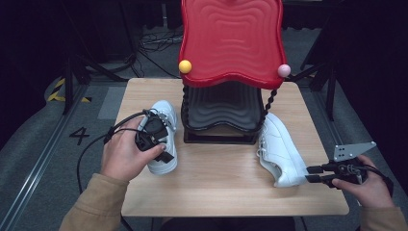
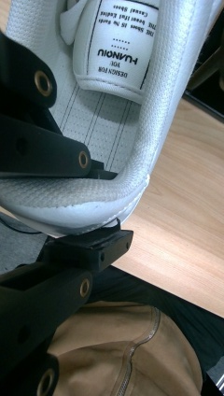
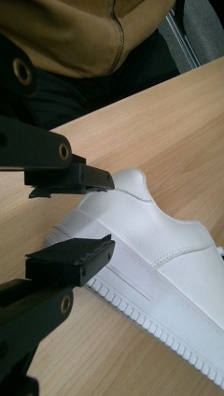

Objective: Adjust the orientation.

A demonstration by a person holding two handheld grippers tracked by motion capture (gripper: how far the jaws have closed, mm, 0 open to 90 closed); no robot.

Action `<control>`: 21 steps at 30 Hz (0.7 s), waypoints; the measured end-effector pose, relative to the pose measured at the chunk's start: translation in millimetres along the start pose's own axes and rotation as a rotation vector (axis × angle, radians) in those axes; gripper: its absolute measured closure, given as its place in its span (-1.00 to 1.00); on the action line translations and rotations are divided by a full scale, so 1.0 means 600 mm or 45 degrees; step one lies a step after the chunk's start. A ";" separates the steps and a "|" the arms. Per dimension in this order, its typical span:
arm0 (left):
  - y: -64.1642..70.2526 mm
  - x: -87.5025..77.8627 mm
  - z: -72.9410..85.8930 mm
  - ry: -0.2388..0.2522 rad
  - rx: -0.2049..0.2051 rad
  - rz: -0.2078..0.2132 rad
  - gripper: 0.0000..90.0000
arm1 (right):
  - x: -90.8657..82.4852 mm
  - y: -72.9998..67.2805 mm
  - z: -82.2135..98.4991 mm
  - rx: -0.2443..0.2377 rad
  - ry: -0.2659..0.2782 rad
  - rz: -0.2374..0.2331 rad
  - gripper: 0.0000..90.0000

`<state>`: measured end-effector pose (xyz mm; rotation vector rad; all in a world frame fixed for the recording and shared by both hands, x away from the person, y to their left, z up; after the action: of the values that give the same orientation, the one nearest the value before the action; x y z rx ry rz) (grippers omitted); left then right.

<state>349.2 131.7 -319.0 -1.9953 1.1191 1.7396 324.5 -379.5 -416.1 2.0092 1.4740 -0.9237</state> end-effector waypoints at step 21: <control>0.010 -0.088 -0.027 0.049 0.011 -0.076 0.60 | -0.009 0.002 0.010 0.010 0.005 0.006 0.46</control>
<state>358.0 136.8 -264.5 -2.0436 1.0654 1.6708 323.2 -387.7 -415.7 2.0210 1.4692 -0.9255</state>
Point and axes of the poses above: each handheld gripper's, and its own axes: x roughly forward along the jaws, z roughly out of its underside, y roughly to its right, the point moved 3 cm from there along x, roughly forward along the jaws, and after that the axes turned 15 degrees about -x, right-handed, at the moved point
